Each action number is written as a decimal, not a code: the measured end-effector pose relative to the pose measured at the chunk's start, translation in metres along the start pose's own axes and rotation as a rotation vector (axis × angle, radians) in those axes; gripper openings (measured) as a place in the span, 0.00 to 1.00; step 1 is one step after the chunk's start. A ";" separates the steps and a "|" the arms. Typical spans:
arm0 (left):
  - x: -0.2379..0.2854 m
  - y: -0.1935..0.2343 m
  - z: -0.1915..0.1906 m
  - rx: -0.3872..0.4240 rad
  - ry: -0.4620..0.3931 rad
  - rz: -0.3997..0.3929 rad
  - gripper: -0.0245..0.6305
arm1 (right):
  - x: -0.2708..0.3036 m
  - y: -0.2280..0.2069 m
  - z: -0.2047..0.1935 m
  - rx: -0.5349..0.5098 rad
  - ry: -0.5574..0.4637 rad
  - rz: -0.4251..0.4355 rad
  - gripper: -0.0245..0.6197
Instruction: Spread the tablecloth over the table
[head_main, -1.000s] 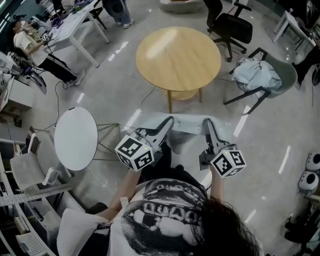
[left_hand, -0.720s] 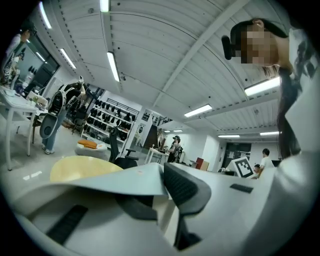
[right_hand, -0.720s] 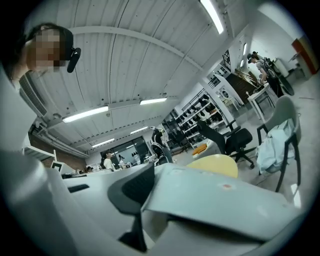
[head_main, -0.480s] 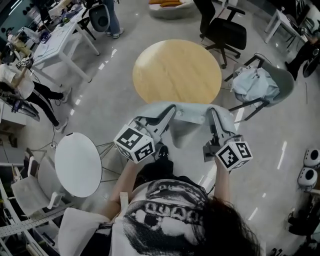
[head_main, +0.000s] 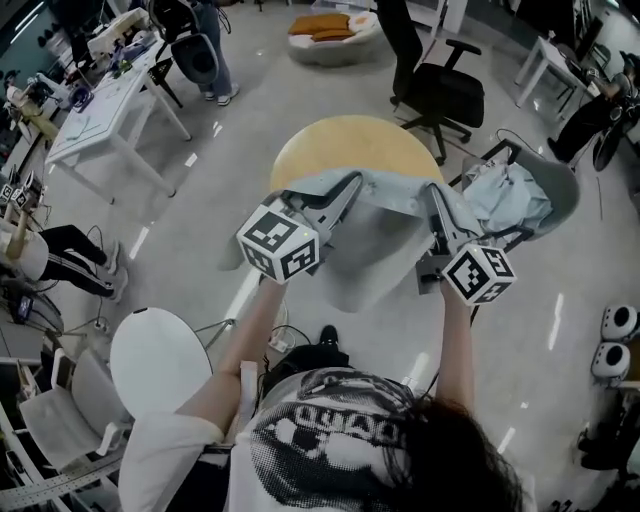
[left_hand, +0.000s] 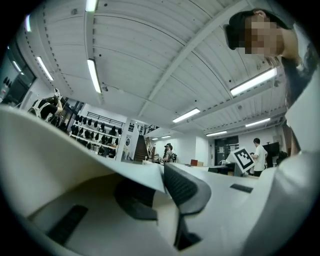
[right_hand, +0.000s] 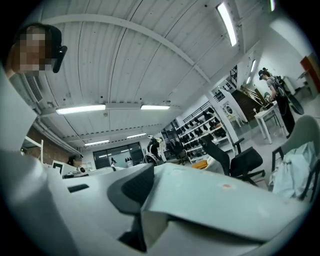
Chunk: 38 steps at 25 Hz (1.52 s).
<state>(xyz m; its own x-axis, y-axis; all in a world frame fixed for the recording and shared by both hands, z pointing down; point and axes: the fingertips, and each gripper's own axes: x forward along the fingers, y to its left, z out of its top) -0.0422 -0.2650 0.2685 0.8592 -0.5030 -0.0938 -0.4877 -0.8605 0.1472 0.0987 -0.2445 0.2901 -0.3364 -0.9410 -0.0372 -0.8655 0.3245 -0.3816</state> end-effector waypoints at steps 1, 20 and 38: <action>0.007 0.009 0.005 0.009 -0.005 -0.008 0.10 | 0.011 -0.002 0.005 -0.005 -0.005 -0.002 0.16; 0.139 0.128 0.088 0.143 -0.048 -0.015 0.12 | 0.167 -0.063 0.111 -0.072 -0.021 0.023 0.16; 0.308 0.274 0.165 0.302 -0.028 0.146 0.12 | 0.370 -0.166 0.226 -0.082 -0.064 0.191 0.16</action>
<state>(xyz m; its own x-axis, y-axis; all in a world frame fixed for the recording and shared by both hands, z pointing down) 0.0630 -0.6691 0.1173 0.7743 -0.6212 -0.1208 -0.6328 -0.7620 -0.1374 0.2012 -0.6682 0.1312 -0.4751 -0.8651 -0.1610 -0.8164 0.5016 -0.2860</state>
